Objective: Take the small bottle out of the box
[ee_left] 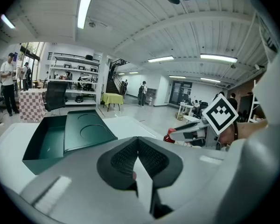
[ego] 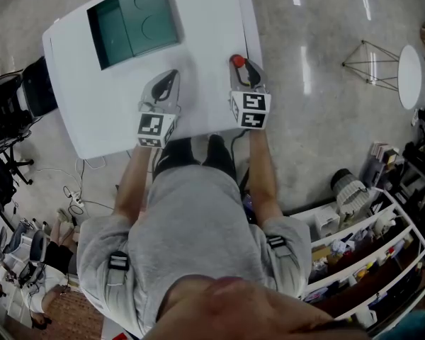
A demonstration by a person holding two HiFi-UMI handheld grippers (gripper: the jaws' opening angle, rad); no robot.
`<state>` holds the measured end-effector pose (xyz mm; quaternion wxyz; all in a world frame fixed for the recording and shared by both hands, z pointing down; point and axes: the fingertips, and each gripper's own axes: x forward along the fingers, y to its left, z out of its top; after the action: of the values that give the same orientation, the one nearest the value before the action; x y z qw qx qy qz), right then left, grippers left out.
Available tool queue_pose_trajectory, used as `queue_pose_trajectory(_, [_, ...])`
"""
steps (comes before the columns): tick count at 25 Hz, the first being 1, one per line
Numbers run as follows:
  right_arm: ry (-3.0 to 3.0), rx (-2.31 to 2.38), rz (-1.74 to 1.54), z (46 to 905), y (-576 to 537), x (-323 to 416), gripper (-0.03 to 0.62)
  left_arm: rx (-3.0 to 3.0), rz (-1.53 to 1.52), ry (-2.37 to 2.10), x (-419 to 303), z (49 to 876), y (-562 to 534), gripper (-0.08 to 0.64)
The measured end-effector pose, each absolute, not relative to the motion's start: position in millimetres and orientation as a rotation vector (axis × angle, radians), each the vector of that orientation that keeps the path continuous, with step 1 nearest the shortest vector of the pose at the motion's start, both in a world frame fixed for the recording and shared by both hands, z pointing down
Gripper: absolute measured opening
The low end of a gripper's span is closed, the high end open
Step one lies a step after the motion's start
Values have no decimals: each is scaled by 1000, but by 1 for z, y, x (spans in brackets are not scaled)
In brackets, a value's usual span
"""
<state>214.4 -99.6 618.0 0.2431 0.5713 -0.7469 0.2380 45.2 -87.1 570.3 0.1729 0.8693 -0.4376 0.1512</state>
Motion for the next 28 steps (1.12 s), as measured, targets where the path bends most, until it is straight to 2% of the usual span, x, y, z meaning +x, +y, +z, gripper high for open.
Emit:
queue_pose_trajectory(5, [-2067,1598,658,616,-100,211,250,2466,423,-1253,39,570,-86,11])
queue_pose_trajectory(15, [-2120,1618,589,592,-99,212,249,2479,368,-1301,36,552,-83,11])
queue_pose_trajectory(28, [-2262,1599,412,538,-105,191,182,2456,266,-1506,3,506,-70,11])
